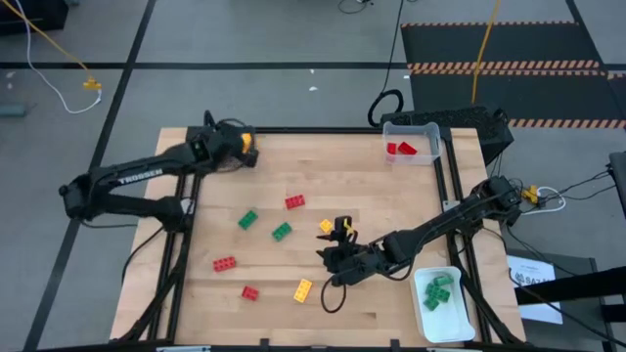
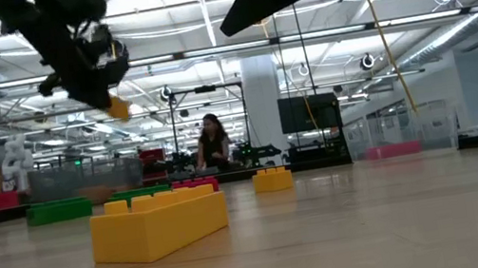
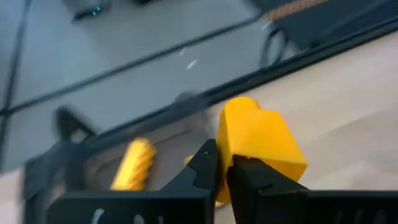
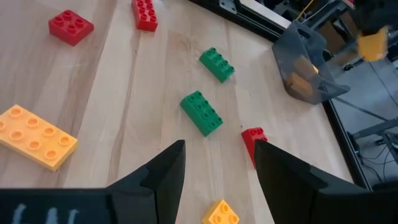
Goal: Sort & place blocks by color
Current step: Put the yellow gamepiece into the black bin
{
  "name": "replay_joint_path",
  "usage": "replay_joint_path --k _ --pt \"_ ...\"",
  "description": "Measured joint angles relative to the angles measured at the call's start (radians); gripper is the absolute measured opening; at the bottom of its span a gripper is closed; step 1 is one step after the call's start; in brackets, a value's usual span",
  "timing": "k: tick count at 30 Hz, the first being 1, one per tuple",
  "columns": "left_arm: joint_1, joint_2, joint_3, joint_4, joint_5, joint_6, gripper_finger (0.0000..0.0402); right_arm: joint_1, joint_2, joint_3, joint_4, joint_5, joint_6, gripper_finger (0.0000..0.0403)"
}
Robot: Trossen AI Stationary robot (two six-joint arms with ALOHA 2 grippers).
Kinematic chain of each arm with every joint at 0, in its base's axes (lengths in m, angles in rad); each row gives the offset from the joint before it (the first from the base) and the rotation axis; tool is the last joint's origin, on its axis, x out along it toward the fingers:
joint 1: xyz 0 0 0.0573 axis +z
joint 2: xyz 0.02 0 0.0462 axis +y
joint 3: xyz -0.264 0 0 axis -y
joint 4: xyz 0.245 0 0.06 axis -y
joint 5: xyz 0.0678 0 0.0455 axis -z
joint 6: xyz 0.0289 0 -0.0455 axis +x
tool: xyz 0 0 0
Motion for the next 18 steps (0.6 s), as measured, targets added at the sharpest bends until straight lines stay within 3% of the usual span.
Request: replay_joint_path --k 4,11,14,18 --pt "0.126 0.049 0.0 -0.004 0.053 0.0 0.0031 0.0 0.0 0.0 -0.001 0.0 0.012 0.0185" --pt "0.24 0.176 0.0 -0.011 0.166 0.039 0.0028 0.008 0.0 0.0 -0.004 0.0 0.006 0.0185" --pt "0.257 0.222 0.0 0.0 0.198 0.063 0.0054 0.007 -0.001 0.0 -0.005 0.0 0.005 0.0185" --pt "0.258 0.254 0.0 0.007 0.226 0.088 0.0121 0.007 -0.001 0.0 -0.01 0.0 0.009 0.0185"
